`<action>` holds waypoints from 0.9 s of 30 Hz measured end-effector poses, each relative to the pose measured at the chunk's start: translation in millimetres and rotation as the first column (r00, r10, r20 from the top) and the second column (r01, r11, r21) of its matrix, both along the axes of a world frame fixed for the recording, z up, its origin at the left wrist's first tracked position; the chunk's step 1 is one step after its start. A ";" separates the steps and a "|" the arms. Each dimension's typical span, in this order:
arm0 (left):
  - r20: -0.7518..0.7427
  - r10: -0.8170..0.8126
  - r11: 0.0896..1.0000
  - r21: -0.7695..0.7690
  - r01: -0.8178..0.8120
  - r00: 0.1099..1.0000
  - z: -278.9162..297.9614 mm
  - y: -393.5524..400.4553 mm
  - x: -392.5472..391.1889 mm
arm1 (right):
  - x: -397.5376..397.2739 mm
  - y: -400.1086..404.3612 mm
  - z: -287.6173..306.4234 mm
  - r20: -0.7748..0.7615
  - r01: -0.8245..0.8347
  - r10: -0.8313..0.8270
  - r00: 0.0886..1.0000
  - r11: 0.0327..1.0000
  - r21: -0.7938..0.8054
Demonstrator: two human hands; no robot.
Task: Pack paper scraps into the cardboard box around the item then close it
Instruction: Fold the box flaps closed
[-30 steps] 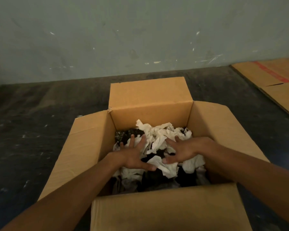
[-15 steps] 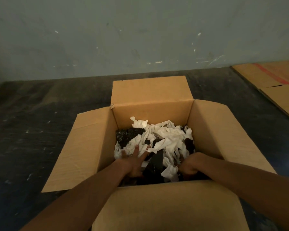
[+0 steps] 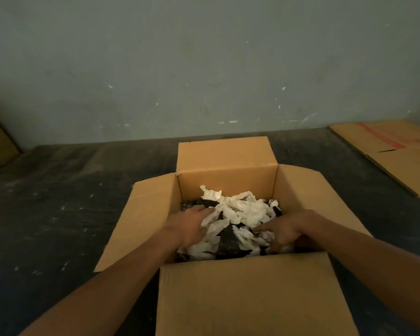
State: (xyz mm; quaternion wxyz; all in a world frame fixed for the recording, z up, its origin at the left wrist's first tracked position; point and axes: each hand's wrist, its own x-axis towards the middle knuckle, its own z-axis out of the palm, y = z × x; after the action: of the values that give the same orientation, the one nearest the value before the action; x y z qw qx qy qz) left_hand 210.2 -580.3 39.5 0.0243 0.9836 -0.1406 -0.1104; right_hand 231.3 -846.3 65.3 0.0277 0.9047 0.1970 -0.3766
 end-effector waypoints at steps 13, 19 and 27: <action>0.073 0.492 0.837 -0.313 -0.449 0.867 -14.0 34.0 -49.2 | -113.1 -45.8 -21.0 0.296 0.558 -0.923 0.247 0.386 0.735; 0.061 0.491 0.828 -0.342 -0.444 0.869 -12.1 31.6 -63.3 | -143.6 -48.5 -27.8 -0.490 0.585 -0.869 -0.068 -0.433 0.686; -0.001 0.500 0.792 -0.404 -0.458 0.866 -11.9 34.1 -61.9 | -143.2 -38.9 0.6 -0.408 0.271 -0.910 0.074 -0.376 0.886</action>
State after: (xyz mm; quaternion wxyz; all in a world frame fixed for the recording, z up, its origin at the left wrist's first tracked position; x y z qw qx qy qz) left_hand 148.4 -546.2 27.6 0.2397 0.9662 0.0928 -0.0181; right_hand 88.1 -885.3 65.8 -0.6640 0.6786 -0.2627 0.1723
